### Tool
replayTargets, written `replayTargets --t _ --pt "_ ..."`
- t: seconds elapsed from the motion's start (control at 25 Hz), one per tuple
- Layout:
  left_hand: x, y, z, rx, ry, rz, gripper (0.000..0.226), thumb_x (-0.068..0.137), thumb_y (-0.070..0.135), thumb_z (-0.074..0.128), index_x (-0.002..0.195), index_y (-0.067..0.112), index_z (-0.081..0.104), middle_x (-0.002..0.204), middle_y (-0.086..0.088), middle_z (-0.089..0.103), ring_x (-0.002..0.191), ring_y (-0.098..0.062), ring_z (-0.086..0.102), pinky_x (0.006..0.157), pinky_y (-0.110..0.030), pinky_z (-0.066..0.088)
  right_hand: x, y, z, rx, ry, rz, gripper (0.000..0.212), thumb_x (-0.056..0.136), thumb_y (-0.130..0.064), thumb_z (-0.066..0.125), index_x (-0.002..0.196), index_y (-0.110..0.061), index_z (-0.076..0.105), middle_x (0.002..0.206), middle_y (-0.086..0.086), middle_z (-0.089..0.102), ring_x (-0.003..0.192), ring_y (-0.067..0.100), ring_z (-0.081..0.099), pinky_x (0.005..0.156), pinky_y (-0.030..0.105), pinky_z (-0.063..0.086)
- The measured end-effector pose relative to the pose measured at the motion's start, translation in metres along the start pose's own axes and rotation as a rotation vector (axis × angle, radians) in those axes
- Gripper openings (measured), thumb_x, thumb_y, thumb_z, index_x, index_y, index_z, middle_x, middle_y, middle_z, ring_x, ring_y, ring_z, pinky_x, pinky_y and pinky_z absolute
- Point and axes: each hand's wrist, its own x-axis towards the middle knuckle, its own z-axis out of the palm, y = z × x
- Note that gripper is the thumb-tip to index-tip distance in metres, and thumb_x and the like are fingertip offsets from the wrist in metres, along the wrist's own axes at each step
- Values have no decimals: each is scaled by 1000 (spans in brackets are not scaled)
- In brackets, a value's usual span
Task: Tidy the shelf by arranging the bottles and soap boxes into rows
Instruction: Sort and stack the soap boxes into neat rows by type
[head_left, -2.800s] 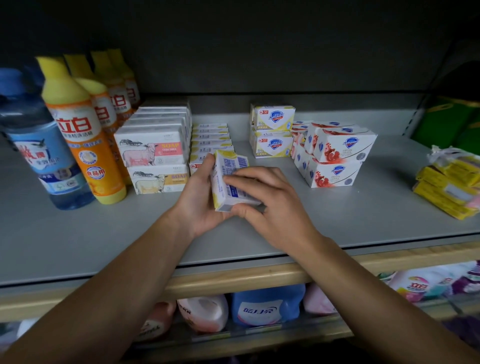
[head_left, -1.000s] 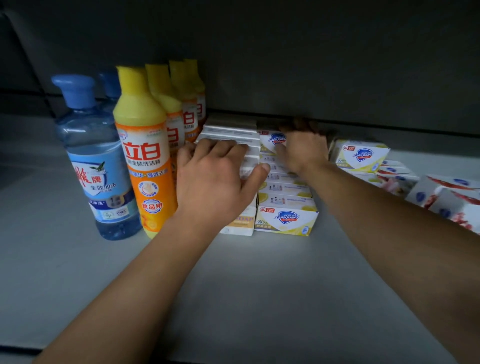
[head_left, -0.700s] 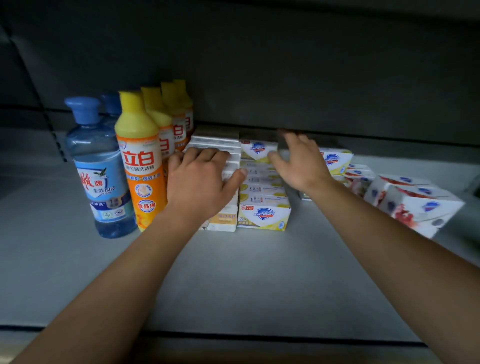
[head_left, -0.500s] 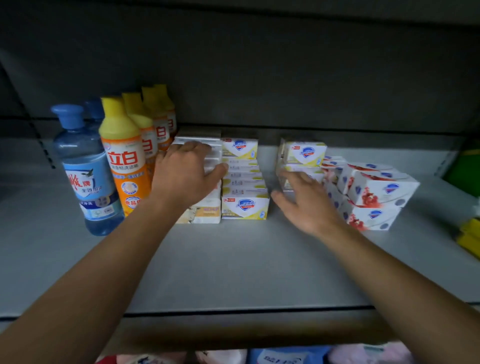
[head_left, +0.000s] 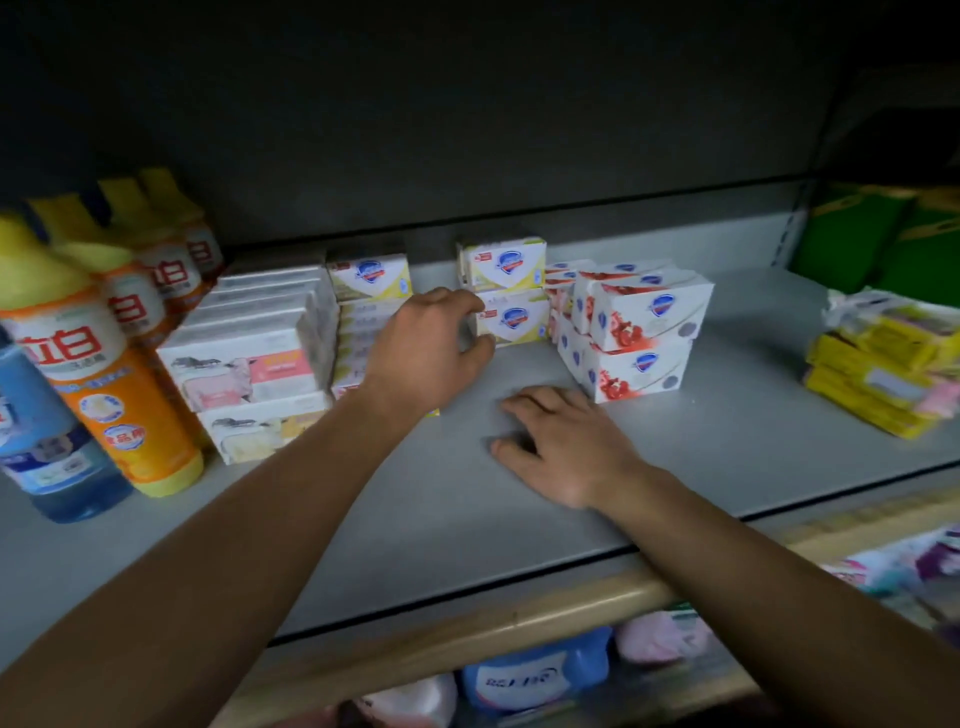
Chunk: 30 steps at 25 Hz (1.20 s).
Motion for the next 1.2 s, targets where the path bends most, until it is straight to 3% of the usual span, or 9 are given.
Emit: replayTargets --t 0.32,0.56,0.72,0.88,0.96,1.08,1.2 --pt "79 -8 58 315 -332 -114 59 84 39 65 133 10 51 129 -16 51 116 -33 53 96 -43 48 -1 3 2 49 47 8 65 89 -66 34 144 -31 38 148 -8 39 139 19 28 115 35 18" --pt "95 -6 64 368 -390 -127 54 83 43 65 123 8 56 123 -18 58 113 -34 54 94 -42 48 2 5 6 51 46 7 63 87 -66 36 141 -33 40 144 -10 41 137 19 30 113 35 20" --pt "64 12 28 101 -142 -164 47 85 34 65 125 11 55 114 -14 66 108 -33 59 83 -34 47 0 6 5 94 44 26 62 86 -65 41 139 -33 43 142 -11 43 135 18 32 112 34 23" --pt "-13 17 -15 -373 92 -223 30 84 28 71 112 21 60 91 -6 69 82 -28 64 72 -34 52 1 2 -6 91 16 57 67 84 -66 49 139 -28 46 141 -5 47 134 21 38 112 34 29" --pt "-53 12 -27 -654 118 -321 25 85 21 73 107 22 60 99 -7 68 79 -28 66 68 -38 56 -2 1 -14 191 33 77 71 81 -61 59 141 -26 44 140 -2 50 131 22 43 108 32 34" --pt "-91 -3 -34 -944 80 -551 21 87 17 72 105 19 62 107 -14 70 91 -31 70 72 -50 59 -12 -7 -23 548 56 -16 83 75 -36 78 146 -27 35 139 -6 47 122 11 52 102 32 45" --pt "-104 -14 -34 -1140 11 -677 20 88 20 69 106 12 65 103 -16 73 84 -26 73 68 -47 61 -18 -27 -26 691 66 -176 95 71 -15 81 147 -35 29 139 -15 38 112 -2 54 90 16 49"
